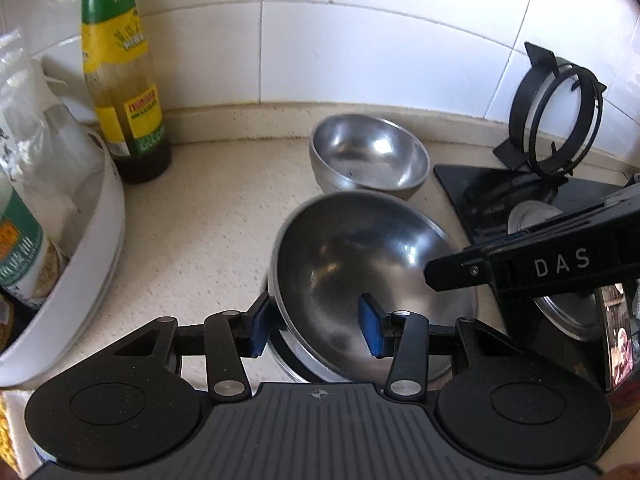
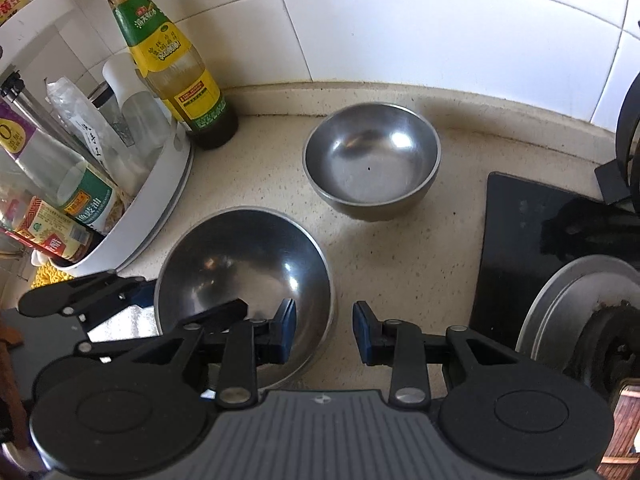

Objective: Organize plates and bowls
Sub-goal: 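Lower the steel bowl into the other bowl and open both tools, then move both tools to the steel bowl against the wall tiles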

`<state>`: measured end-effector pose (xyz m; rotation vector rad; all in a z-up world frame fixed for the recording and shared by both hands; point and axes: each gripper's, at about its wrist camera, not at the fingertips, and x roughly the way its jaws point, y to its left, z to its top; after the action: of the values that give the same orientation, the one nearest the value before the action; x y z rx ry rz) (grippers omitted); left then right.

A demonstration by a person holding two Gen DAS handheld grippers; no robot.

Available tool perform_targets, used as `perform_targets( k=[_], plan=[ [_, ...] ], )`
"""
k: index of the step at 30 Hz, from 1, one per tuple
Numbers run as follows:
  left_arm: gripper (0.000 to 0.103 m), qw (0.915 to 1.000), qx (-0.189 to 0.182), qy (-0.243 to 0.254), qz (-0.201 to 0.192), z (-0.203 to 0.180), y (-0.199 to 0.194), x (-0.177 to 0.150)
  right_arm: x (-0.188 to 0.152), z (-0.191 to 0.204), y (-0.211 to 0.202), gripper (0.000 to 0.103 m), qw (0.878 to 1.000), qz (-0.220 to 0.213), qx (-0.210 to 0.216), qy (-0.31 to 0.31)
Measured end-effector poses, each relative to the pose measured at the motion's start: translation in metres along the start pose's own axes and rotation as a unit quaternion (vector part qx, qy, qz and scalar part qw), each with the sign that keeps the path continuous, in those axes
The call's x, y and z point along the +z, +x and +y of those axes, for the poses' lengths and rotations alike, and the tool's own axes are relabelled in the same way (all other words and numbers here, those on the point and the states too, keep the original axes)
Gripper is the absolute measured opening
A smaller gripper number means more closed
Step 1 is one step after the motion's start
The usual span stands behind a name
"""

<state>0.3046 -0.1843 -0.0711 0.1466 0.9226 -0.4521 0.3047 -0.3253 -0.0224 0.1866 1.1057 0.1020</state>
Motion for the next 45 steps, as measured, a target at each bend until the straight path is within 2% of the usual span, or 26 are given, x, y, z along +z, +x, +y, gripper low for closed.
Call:
perform_targets(
  k=[14, 26, 32, 35, 45],
  plan=[
    [0.057, 0.9994, 0.020, 0.011, -0.026, 0.007, -0.011, 0.012, 0.006, -0.004, -0.003, 0.048, 1.000, -0.012, 0.002, 0.004],
    [0.068, 0.9979, 0.031, 0.034, -0.045, 0.002, -0.005, 0.041, 0.028, -0.025, -0.006, 0.049, 0.999, -0.033, -0.012, 0.030],
    [0.074, 0.9977, 0.034, 0.046, -0.037, -0.001, 0.009, 0.054, 0.041, -0.038, 0.000, 0.054, 0.998, -0.037, -0.021, 0.044],
    [0.084, 0.9981, 0.029, 0.048, -0.024, 0.000, 0.018, 0.061, 0.047, -0.043, 0.005, 0.055, 0.998, -0.035, -0.024, 0.047],
    [0.089, 0.9977, 0.039, 0.056, 0.003, 0.003, 0.041, 0.076, 0.058, -0.054, 0.021, 0.061, 0.998, -0.024, -0.026, 0.057]
  ],
)
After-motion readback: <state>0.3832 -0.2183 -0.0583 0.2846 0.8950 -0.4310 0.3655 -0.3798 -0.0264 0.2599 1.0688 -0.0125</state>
